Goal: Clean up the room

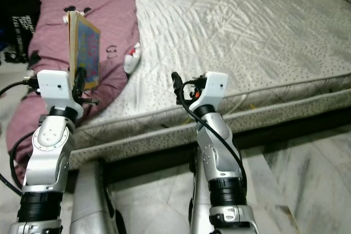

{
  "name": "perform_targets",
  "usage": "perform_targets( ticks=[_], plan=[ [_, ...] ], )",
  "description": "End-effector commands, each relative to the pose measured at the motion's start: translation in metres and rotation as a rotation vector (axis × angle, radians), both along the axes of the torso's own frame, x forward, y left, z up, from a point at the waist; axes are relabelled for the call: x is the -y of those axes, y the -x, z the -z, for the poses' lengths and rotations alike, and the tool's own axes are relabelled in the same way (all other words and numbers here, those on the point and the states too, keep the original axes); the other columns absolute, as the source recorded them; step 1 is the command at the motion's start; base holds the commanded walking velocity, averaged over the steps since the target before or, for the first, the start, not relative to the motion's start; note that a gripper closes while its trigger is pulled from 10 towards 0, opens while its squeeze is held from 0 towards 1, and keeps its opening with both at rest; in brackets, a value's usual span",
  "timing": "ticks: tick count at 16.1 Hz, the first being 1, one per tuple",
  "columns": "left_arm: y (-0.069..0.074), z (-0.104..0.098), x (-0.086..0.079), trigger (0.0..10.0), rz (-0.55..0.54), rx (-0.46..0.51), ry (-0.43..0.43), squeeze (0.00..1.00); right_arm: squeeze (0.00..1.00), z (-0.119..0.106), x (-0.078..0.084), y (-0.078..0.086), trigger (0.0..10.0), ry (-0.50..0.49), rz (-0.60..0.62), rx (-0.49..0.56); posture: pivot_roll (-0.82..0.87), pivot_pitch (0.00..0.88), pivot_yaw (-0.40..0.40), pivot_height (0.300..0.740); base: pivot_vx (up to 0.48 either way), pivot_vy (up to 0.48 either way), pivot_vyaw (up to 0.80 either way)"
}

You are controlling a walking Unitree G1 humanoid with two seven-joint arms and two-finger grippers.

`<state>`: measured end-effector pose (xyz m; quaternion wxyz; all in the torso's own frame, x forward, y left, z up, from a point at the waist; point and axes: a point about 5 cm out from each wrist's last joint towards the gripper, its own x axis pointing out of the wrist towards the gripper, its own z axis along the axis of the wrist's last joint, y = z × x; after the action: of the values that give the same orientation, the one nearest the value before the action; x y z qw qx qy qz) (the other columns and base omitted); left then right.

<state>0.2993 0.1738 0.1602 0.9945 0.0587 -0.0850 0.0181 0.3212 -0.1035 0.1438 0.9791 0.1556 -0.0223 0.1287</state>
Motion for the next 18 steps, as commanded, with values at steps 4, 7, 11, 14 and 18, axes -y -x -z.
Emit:
perform_targets(
  ticks=[4,7,11,14,18],
  plan=[
    [-0.002,-0.012,0.003,10.0,0.022,0.045,0.015,0.00,0.00,-0.004,-0.002,-0.002,10.0,-0.006,-0.002,0.014,-0.08,0.013,0.028,0.605,0.000,0.000,0.00],
    [-0.004,-0.015,0.007,10.0,0.058,0.052,0.040,0.00,0.00,-0.004,-0.002,-0.003,10.0,-0.006,0.002,0.014,-0.08,0.005,0.031,0.645,0.000,0.000,0.00],
    [-0.006,-0.017,0.009,10.0,0.060,0.049,0.047,0.00,0.00,-0.004,0.000,-0.004,10.0,0.000,0.006,0.013,-0.07,0.000,0.027,0.695,0.000,0.000,0.00],
    [-0.006,-0.012,0.013,10.0,0.082,0.039,0.057,0.00,0.00,-0.003,0.000,-0.005,10.0,0.004,0.008,0.012,-0.07,0.000,0.027,0.735,0.000,0.000,0.00],
    [-0.005,0.000,0.014,10.0,0.076,-0.005,0.038,0.00,0.00,0.001,0.004,-0.003,10.0,0.022,0.023,0.004,-0.07,0.000,0.026,0.740,0.000,0.000,0.00]
  ],
)
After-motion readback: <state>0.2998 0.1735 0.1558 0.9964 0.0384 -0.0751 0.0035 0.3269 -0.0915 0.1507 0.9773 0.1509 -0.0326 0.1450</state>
